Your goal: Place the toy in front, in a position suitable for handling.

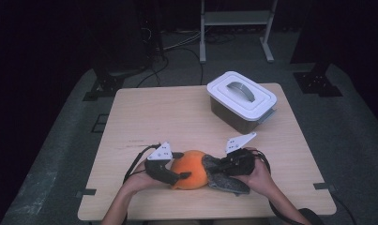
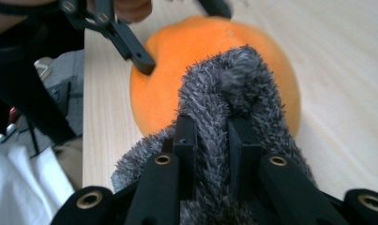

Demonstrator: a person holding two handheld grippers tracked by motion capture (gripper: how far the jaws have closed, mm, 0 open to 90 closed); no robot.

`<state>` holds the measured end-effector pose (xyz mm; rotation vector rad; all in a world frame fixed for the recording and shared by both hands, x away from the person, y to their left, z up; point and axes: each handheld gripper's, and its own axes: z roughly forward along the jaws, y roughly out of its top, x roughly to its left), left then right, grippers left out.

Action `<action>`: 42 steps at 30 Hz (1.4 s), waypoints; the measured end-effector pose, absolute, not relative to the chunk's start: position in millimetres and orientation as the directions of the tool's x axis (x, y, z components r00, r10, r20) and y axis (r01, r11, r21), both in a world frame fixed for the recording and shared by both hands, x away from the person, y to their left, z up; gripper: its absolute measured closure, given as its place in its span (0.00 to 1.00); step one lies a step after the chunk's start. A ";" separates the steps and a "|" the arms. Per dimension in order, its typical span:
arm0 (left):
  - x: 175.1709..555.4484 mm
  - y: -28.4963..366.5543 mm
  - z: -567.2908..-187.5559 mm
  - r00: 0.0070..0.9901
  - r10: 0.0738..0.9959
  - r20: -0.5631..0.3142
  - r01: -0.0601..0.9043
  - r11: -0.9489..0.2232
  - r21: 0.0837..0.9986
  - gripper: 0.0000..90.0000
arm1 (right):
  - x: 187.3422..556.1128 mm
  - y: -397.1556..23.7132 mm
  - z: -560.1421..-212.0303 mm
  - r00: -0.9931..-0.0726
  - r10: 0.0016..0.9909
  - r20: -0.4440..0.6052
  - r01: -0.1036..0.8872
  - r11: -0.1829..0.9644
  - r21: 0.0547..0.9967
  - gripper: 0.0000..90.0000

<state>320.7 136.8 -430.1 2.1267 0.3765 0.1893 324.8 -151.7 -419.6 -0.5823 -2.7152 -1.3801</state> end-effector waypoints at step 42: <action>310.9 110.7 -432.6 0.955 0.286 0.075 0.088 -0.518 0.851 0.34 | 320.8 -167.4 -409.8 -0.932 0.332 0.145 0.321 0.570 0.756 0.85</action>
